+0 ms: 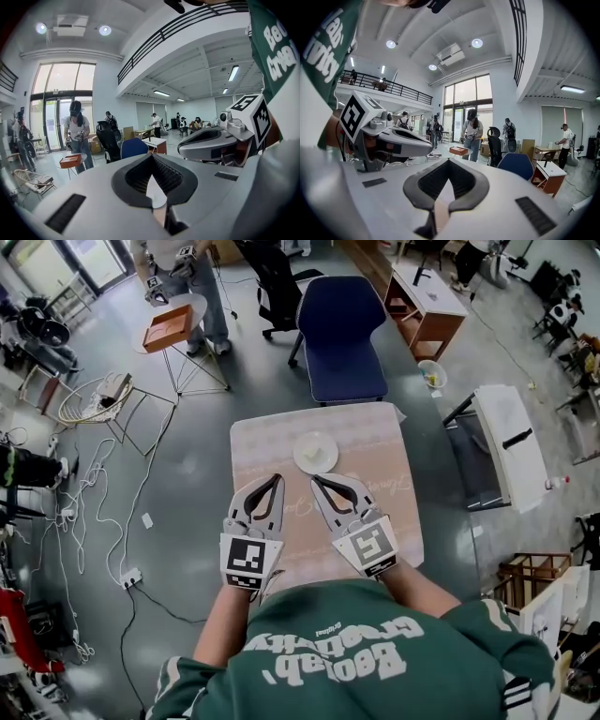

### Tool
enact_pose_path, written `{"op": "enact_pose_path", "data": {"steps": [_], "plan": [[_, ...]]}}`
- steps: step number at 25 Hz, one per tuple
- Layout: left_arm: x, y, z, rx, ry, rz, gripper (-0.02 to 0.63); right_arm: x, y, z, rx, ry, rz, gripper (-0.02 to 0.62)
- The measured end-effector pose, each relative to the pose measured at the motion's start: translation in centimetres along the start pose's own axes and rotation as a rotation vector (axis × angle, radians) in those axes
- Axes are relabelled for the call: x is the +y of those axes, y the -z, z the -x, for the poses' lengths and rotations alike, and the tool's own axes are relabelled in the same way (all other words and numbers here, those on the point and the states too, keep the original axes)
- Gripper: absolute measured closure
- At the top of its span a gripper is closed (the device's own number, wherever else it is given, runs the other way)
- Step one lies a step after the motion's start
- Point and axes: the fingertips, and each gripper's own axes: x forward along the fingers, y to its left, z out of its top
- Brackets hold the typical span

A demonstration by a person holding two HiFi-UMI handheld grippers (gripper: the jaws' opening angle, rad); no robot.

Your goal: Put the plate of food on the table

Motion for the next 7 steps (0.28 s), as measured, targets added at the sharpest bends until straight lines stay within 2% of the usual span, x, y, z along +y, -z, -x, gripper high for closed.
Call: {"op": "enact_pose_path", "data": {"steps": [7], "plan": [[0.06,-0.21,-0.27,-0.001,0.004,-0.013,0.597,-0.31,-0.11,-0.3,0.003,0.003,0.009,0.58]]}}
